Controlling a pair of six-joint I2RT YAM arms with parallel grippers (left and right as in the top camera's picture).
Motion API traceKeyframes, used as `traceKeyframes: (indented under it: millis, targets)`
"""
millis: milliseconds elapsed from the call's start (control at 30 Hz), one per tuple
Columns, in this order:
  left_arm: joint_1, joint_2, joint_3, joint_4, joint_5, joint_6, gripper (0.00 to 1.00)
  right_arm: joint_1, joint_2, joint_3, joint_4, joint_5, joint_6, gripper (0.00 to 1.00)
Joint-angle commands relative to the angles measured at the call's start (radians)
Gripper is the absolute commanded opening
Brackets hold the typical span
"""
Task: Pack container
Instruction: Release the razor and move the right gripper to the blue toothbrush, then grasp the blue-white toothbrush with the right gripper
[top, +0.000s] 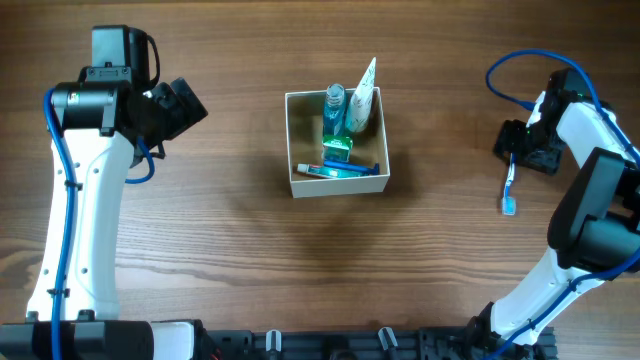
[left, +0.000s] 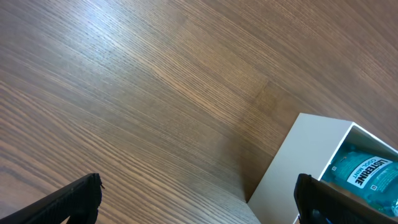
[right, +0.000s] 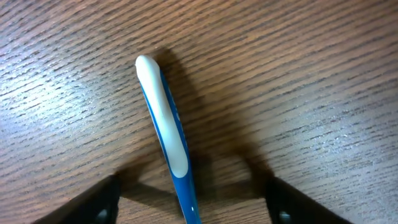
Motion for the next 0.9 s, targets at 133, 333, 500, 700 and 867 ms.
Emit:
traceKeyframes:
  millis: [133,333,500,700,867]
  targets:
    - [0.004,-0.009,0.007,-0.003,0.019,-0.003,1.0,0.0,0.053,-0.006,-0.004,-0.019,-0.004,0.51]
    - [0.004,-0.009,0.007,-0.003,0.019,-0.003,1.0,0.0,0.053,-0.006,-0.004,-0.019,-0.003,0.28]
    - [0.004,-0.009,0.007,-0.005,0.019,-0.003,1.0,0.0,0.053,-0.006,-0.004,-0.019,-0.004,0.19]
    - [0.004,-0.009,0.007,-0.007,0.019,-0.003,1.0,0.0,0.053,-0.006,-0.003,-0.019,-0.003,0.09]
    - [0.004,-0.009,0.007,-0.007,0.019,-0.003,1.0,0.0,0.053,-0.006,-0.003,-0.019,-0.004,0.07]
